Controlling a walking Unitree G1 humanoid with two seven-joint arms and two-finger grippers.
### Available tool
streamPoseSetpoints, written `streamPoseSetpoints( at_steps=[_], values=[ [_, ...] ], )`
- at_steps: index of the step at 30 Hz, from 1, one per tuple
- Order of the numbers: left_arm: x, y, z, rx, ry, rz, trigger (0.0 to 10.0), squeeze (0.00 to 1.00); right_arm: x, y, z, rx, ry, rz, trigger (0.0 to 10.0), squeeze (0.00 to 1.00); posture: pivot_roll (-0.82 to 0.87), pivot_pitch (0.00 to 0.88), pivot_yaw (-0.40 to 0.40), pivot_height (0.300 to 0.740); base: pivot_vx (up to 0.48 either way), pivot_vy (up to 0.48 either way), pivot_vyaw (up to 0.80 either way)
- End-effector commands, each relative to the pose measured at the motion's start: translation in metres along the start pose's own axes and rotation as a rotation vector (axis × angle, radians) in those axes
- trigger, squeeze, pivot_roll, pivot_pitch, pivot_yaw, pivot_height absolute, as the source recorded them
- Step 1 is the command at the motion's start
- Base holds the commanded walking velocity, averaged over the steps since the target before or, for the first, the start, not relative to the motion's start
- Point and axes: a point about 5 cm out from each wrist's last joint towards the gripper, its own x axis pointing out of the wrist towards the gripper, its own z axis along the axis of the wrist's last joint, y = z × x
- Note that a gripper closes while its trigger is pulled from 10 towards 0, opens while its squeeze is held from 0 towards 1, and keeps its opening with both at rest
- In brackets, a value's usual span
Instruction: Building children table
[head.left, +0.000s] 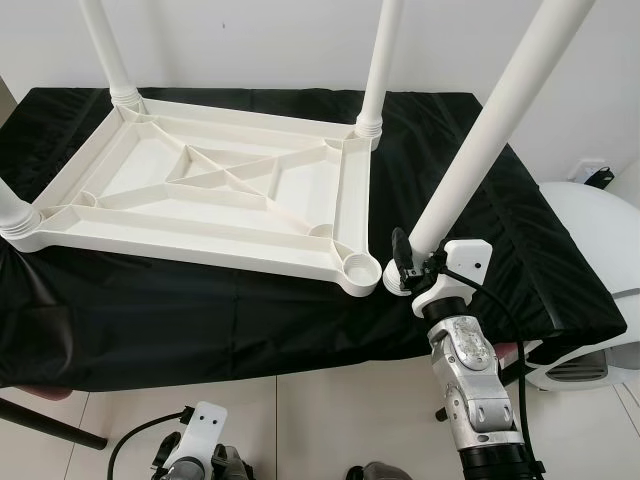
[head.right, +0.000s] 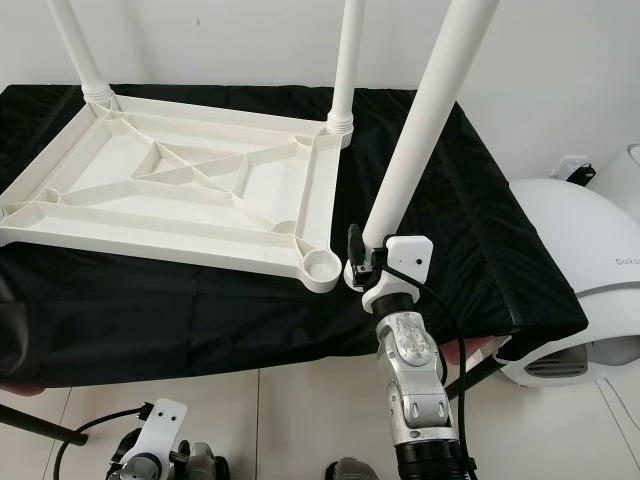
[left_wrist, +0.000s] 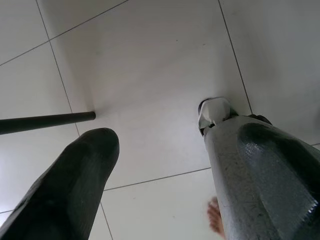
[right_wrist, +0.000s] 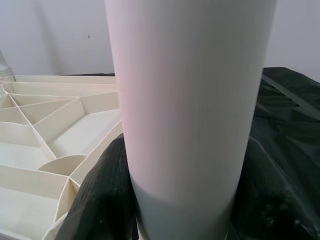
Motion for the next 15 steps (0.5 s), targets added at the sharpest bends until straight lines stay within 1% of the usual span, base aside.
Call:
streamPoseSetpoints(
  at_steps=[1, 15],
  values=[
    [-0.0042, -0.0124, -0.0168, 0.006, 0.064, -0.076, 10.0, 0.00, 0.0006, 0.0000, 0.0012, -0.004, -0.010, -0.002, 10.0, 0.00, 0.01, 0.112, 0.004, 0.740, 0.000, 0.000, 0.00],
    [-0.0049, -0.0140, -0.0192, 0.005, 0.071, -0.079, 10.0, 0.00, -0.0009, 0.0004, 0.0012, -0.001, -0.007, -0.004, 10.0, 0.00, 0.01, 0.123, 0.005, 0.740, 0.000, 0.000, 0.00]
  ],
)
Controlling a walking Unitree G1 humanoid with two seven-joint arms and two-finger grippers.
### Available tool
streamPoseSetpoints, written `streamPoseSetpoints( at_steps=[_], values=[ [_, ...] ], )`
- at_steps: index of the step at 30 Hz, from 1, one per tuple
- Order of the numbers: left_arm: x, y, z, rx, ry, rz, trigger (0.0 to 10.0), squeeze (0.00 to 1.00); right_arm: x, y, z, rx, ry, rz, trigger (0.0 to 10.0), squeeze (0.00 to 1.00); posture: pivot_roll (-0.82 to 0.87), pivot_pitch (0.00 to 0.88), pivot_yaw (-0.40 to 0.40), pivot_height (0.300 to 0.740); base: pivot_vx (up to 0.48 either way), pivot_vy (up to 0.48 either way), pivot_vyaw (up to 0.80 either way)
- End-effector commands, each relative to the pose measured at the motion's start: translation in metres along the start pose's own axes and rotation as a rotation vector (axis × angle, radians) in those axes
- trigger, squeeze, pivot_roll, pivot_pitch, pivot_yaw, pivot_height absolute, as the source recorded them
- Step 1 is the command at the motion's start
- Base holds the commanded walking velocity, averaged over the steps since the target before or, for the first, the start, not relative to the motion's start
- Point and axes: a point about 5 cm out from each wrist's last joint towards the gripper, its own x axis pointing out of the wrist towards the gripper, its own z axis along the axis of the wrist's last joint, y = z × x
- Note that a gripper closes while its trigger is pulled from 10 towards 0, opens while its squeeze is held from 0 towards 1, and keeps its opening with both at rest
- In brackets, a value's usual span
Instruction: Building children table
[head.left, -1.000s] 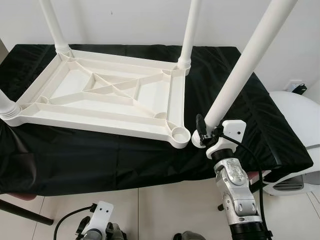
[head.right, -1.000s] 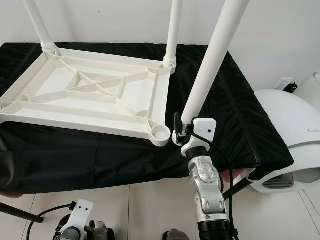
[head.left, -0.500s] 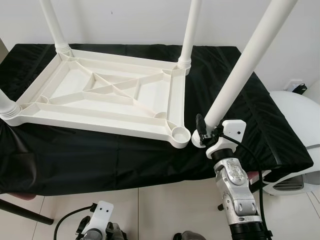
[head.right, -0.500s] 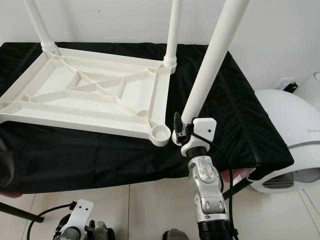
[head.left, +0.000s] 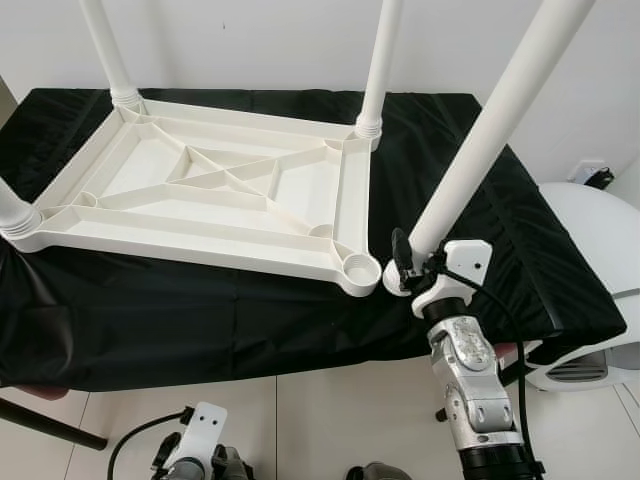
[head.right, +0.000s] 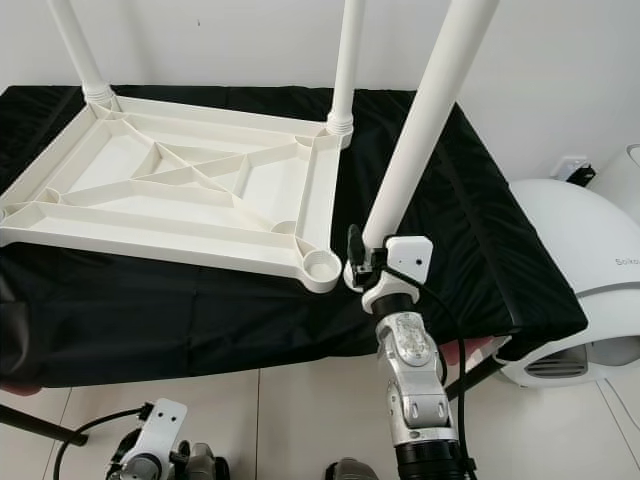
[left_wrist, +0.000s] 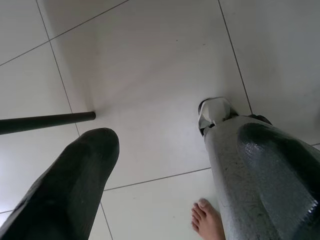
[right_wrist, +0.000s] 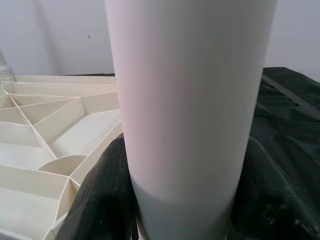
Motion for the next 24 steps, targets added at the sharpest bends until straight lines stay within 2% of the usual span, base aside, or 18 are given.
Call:
streamPoseSetpoints(
  at_steps=[1, 24],
  values=[
    [-0.0045, -0.0135, -0.0178, 0.006, 0.068, -0.078, 10.0, 0.00, -0.0009, 0.0002, 0.0012, -0.002, -0.007, -0.003, 10.0, 0.00, 0.01, 0.123, 0.005, 0.740, 0.000, 0.000, 0.00],
    [-0.0051, -0.0103, -0.0212, 0.003, 0.079, -0.073, 10.0, 0.00, -0.0011, 0.0011, 0.0004, 0.003, -0.004, -0.002, 10.0, 0.00, 0.01, 0.127, 0.006, 0.740, 0.000, 0.000, 0.00]
  ],
)
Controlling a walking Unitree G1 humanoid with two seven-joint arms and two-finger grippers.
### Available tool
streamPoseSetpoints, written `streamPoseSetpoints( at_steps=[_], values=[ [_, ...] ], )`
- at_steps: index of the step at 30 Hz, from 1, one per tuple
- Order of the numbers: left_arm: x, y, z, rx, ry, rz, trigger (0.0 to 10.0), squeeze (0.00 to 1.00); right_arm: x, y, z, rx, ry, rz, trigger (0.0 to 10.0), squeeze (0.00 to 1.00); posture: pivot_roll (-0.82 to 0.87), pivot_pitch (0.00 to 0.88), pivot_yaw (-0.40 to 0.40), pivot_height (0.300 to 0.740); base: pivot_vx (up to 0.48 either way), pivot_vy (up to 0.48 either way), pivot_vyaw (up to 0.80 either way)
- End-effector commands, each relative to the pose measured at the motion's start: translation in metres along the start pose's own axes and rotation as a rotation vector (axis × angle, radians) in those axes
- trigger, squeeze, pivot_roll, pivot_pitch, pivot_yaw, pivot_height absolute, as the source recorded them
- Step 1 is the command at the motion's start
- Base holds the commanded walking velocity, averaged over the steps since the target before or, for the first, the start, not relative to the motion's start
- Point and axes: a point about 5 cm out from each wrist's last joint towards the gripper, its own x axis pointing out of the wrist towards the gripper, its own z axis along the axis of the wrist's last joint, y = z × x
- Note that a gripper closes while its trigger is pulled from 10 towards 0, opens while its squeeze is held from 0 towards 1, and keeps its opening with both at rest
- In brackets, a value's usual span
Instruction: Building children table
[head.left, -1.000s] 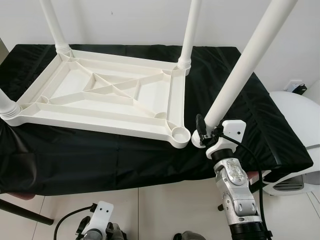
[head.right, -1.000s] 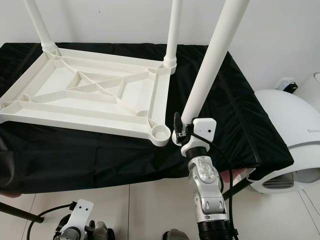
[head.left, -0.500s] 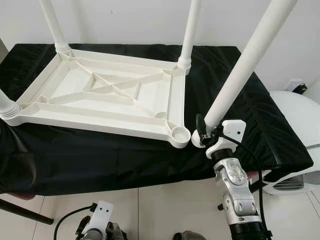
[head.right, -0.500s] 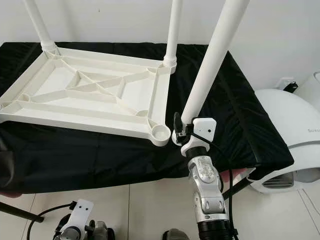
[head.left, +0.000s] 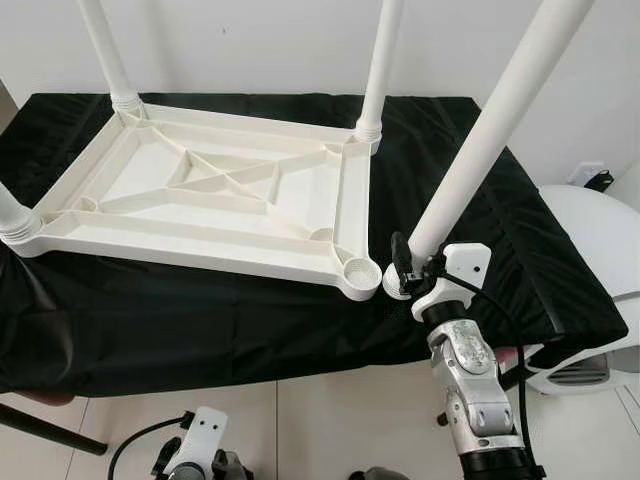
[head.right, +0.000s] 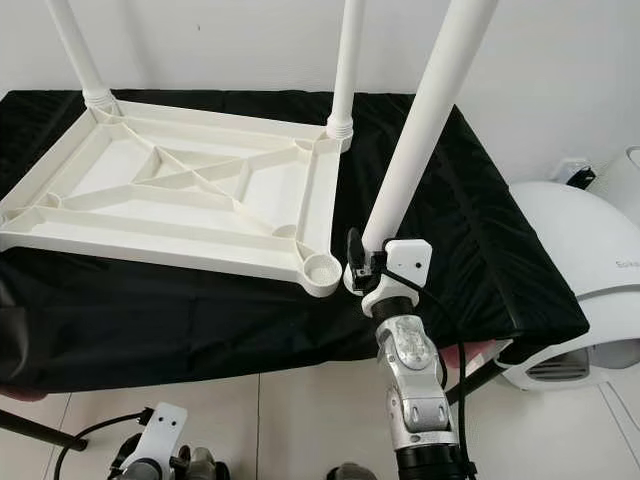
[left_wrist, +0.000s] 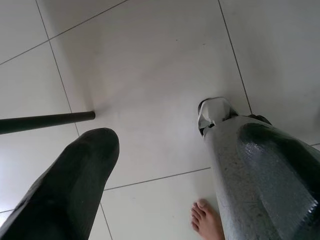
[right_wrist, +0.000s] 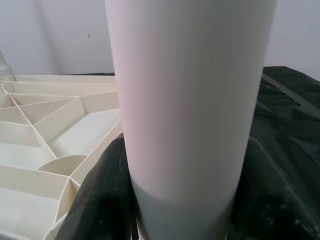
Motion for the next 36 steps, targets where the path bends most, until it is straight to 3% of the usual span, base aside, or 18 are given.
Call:
streamPoseSetpoints(
  at_steps=[1, 36],
  values=[
    [-0.0048, -0.0104, -0.0203, 0.007, 0.077, -0.074, 10.0, 0.00, -0.0010, 0.0006, 0.0006, 0.002, -0.005, -0.003, 10.0, 0.00, 0.01, 0.127, 0.006, 0.740, 0.000, 0.000, 0.00],
    [-0.0033, -0.0098, -0.0143, -0.002, 0.060, -0.072, 10.0, 0.00, -0.0012, 0.0010, 0.0004, 0.003, -0.005, -0.002, 10.0, 0.00, 0.02, 0.127, 0.004, 0.740, 0.000, 0.000, 0.00]
  ],
)
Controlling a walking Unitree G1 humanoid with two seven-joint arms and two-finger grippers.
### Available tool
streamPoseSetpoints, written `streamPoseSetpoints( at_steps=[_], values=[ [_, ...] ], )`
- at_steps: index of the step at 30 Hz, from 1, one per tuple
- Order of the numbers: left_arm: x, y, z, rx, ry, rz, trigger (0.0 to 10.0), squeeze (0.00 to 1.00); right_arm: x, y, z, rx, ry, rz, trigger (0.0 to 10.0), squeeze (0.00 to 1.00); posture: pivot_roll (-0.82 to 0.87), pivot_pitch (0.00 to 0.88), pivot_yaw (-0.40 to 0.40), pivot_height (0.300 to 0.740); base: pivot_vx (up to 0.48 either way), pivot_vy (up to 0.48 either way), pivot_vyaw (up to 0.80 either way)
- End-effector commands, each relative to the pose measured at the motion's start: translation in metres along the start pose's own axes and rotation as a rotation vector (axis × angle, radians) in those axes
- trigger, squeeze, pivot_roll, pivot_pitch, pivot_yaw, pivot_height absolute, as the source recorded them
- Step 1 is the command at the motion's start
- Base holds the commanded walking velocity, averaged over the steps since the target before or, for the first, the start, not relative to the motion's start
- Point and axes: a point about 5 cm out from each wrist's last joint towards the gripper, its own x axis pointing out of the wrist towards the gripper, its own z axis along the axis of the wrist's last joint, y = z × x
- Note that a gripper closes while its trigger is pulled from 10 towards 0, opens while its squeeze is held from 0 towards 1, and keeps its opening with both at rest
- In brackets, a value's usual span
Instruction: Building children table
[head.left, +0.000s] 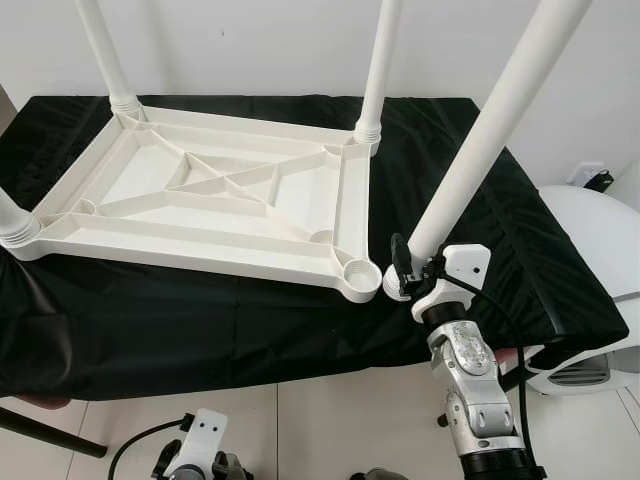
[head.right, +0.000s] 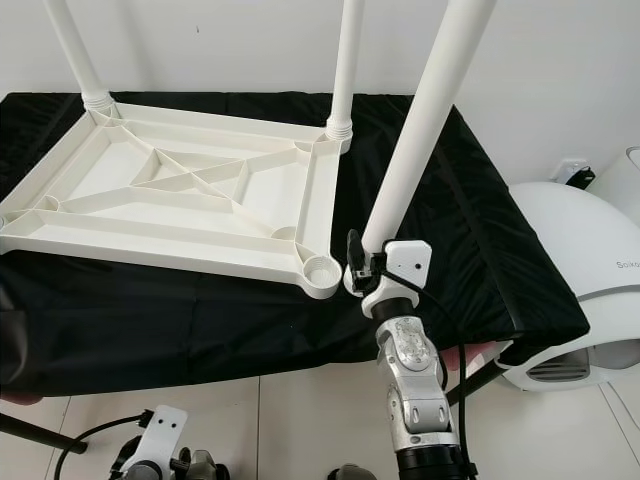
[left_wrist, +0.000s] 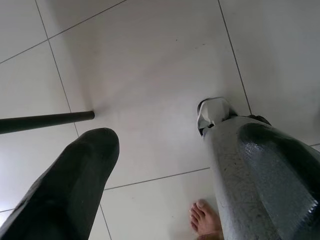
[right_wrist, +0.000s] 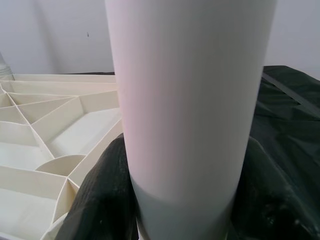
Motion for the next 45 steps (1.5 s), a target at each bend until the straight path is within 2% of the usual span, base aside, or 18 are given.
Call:
streamPoseSetpoints(
  at_steps=[1, 45],
  values=[
    [-0.0038, -0.0106, -0.0162, 0.002, 0.065, -0.074, 10.0, 0.00, -0.0013, 0.0010, 0.0004, 0.003, -0.004, -0.002, 10.0, 0.00, 0.02, 0.127, 0.004, 0.740, 0.000, 0.000, 0.00],
    [-0.0035, -0.0134, -0.0133, 0.004, 0.050, -0.081, 10.0, 0.00, 0.0000, 0.0015, 0.0009, 0.002, -0.007, 0.004, 10.0, 0.00, 0.02, 0.120, 0.002, 0.740, 0.000, 0.000, 0.00]
  ],
)
